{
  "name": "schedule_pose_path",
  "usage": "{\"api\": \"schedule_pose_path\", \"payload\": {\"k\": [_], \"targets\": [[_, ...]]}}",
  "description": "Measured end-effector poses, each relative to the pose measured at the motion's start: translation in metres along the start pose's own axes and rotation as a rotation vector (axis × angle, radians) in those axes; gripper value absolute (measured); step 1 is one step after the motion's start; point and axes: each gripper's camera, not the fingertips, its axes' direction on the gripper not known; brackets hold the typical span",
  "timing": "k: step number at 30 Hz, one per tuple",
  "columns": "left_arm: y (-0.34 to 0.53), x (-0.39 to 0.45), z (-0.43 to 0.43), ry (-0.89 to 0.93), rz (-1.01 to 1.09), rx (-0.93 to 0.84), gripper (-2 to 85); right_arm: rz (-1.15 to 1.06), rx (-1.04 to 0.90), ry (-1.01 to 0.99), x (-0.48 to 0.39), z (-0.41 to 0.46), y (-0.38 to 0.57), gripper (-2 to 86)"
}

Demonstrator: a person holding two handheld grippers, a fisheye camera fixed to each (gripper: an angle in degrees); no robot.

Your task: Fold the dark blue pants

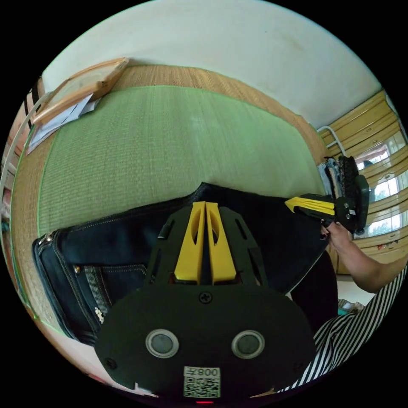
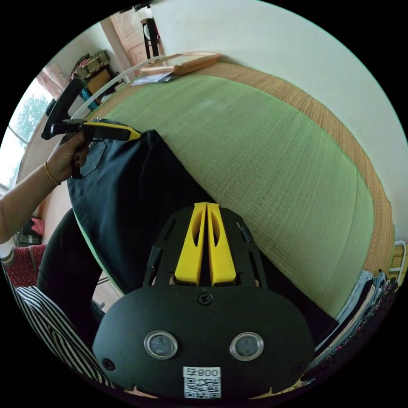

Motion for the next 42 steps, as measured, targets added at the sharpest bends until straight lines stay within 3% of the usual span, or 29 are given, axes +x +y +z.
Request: {"api": "schedule_pose_path", "payload": {"k": [4, 10, 16, 22, 28, 32, 37, 42], "targets": [[0.036, -0.014, -0.03, 0.074, -0.059, 0.039, 0.3, 0.027, 0.02, -0.001, 0.001, -0.006, -0.001, 0.2], [0.121, -0.074, -0.111, -0.018, -0.216, 0.206, 2.3, -0.1, 0.141, -0.172, -0.034, -0.027, -0.054, 0.8], [0.167, -0.178, -0.175, -0.087, -0.412, 0.285, 10.0, -0.112, 0.049, -0.331, -0.047, 0.01, -0.144, 5.2], [0.171, -0.255, -0.161, 0.118, -0.492, 0.181, 10.8, -0.011, -0.035, -0.398, -0.034, 0.046, -0.182, 5.6], [0.193, -0.255, -0.175, 0.163, -0.419, 0.242, 3.8, -0.038, -0.071, -0.392, -0.044, 0.048, -0.198, 3.3], [0.217, -0.258, -0.182, 0.176, -0.438, 0.294, 3.0, 0.006, -0.004, -0.491, -0.032, 0.031, -0.202, 2.2], [0.226, -0.264, -0.171, 0.215, -0.493, 0.297, 4.0, 0.091, -0.064, -0.543, -0.035, 0.049, -0.223, 1.4], [0.251, -0.234, -0.194, 0.095, -0.451, 0.354, 2.4, 0.049, 0.006, -0.358, -0.052, 0.006, -0.221, 0.3]]}}
